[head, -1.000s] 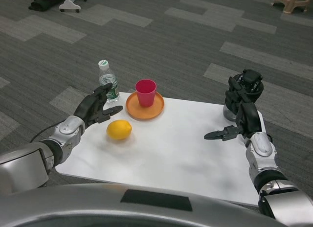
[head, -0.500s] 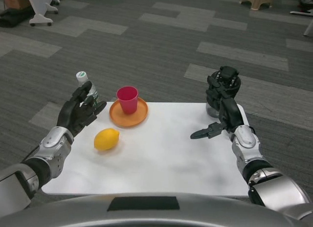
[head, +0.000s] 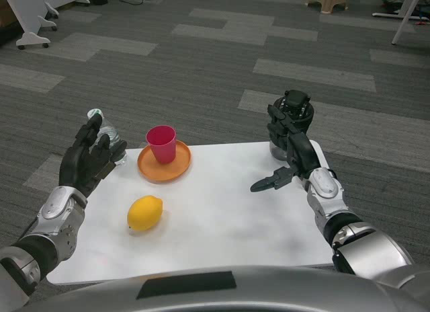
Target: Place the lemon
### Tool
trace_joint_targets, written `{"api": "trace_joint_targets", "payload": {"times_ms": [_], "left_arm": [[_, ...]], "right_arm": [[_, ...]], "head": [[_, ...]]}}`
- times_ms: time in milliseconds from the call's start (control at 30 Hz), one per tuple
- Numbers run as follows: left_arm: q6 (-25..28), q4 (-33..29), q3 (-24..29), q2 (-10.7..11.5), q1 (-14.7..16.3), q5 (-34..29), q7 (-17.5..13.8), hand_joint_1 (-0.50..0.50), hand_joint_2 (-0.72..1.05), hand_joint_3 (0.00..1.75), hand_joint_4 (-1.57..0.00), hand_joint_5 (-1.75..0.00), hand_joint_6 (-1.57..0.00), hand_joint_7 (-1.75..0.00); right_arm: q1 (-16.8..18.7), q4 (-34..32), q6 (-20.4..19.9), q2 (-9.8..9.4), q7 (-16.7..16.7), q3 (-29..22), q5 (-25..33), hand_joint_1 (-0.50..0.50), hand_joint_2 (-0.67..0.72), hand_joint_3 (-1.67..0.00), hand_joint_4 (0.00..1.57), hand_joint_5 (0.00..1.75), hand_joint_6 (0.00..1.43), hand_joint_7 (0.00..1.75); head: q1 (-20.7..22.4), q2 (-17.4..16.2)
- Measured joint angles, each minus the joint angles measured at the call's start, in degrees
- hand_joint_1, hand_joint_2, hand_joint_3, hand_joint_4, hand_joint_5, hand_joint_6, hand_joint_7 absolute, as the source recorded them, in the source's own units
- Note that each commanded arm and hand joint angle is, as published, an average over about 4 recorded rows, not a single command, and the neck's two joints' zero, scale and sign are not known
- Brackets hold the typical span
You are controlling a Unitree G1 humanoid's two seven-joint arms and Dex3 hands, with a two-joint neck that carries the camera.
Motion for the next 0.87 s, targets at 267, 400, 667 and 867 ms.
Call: {"api": "trace_joint_targets", "payload": {"times_ms": [267, 400, 667, 867], "left_arm": [[-0.74, -1.09, 0.70, 0.02, 0.02, -0.02, 0.00, 0.50, 1.05, 0.09, 0.00, 0.00, -0.10, 0.00], [-0.96, -1.40, 0.76, 0.02, 0.03, -0.05, 0.00, 0.50, 1.05, 0.09, 0.00, 0.00, -0.10, 0.00], [-1.17, -1.53, 0.80, 0.02, 0.07, -0.06, 0.00, 0.50, 1.05, 0.09, 0.00, 0.00, -0.10, 0.00], [-1.30, -1.56, 0.99, 0.02, 0.10, -0.05, 0.00, 0.50, 1.05, 0.06, 0.00, 0.00, -0.10, 0.00]], "right_arm": [[0.00, -0.01, 0.00, -0.01, 0.00, -0.01, 0.00, -0.08, 0.09, -0.24, 0.00, 0.39, 0.00, 0.00], [0.00, -0.03, 0.00, -0.01, 0.00, -0.04, 0.00, -0.08, 0.09, -0.24, 0.00, 0.39, 0.00, 0.00], [0.00, -0.28, 0.00, -0.01, 0.00, -0.22, 0.00, -0.08, 0.09, -0.24, 0.00, 0.39, 0.00, 0.00], [0.00, -0.32, 0.00, -0.01, 0.00, -0.25, 0.00, -0.08, 0.09, -0.24, 0.00, 0.39, 0.00, 0.00]], "head": [[-0.30, 0.82], [-0.34, 1.07], [-0.30, 1.63], [-0.45, 2.07]]}}
